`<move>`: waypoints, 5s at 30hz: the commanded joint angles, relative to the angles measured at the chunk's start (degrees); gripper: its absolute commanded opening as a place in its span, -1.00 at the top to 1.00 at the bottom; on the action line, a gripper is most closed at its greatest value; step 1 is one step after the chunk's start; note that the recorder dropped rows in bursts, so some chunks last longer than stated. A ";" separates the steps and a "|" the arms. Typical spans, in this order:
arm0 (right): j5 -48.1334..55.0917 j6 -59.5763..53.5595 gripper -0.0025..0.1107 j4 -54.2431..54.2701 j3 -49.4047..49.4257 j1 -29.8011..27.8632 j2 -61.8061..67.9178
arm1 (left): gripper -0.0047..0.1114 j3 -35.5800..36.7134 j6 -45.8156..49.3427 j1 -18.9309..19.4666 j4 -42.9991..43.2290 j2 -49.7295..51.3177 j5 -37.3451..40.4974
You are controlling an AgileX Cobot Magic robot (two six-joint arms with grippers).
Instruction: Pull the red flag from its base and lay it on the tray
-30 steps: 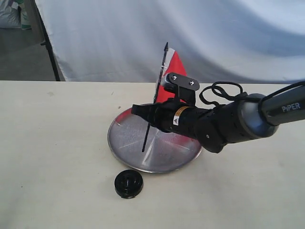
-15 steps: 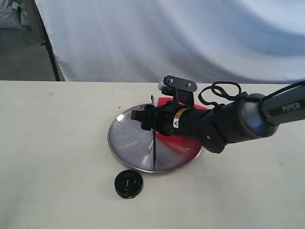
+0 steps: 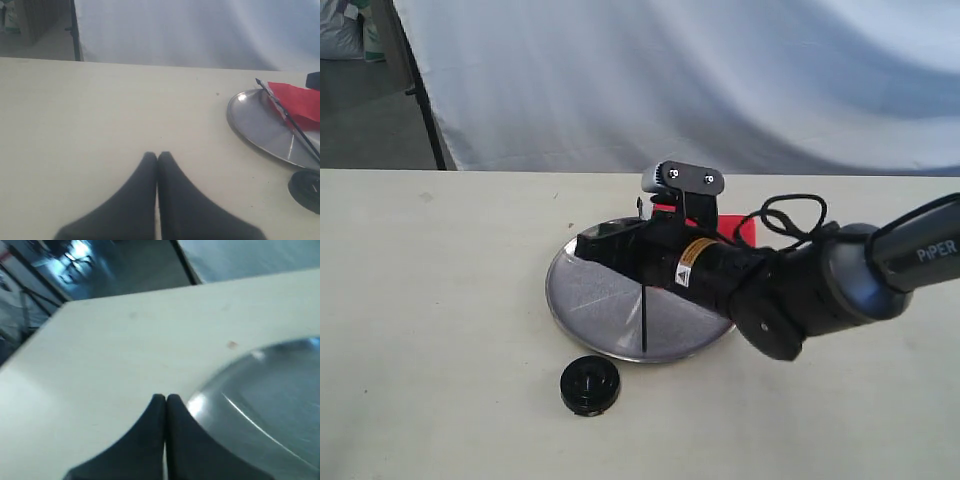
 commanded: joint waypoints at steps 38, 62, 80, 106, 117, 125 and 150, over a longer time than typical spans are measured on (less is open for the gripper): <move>48.78 -6.51 0.96 5.64 36.91 2.62 -90.03 | 0.92 0.16 -0.09 0.15 -0.55 -0.28 0.03; 43.20 -29.16 0.96 9.80 49.25 2.62 -104.35 | 0.92 0.16 -0.09 0.15 -0.55 -0.28 0.03; 52.32 -29.47 0.96 8.13 53.83 2.50 -112.65 | 0.92 0.16 -0.09 0.15 -0.55 -0.28 0.03; 57.33 -30.97 0.96 8.37 53.83 -11.20 -114.01 | 0.92 0.16 -0.09 0.15 -0.55 -0.28 0.03; 57.33 -30.97 0.96 8.37 53.83 -16.25 -114.01 | 0.92 0.16 -0.09 0.15 -0.55 -0.28 0.03; 57.59 -32.27 0.96 8.15 53.83 -20.23 -114.01 | 0.92 0.16 -0.09 0.15 -0.55 -0.28 0.03; 57.59 -33.99 0.96 10.98 53.83 -22.88 -114.01 | 0.92 0.16 -0.09 0.15 -0.55 -0.28 0.03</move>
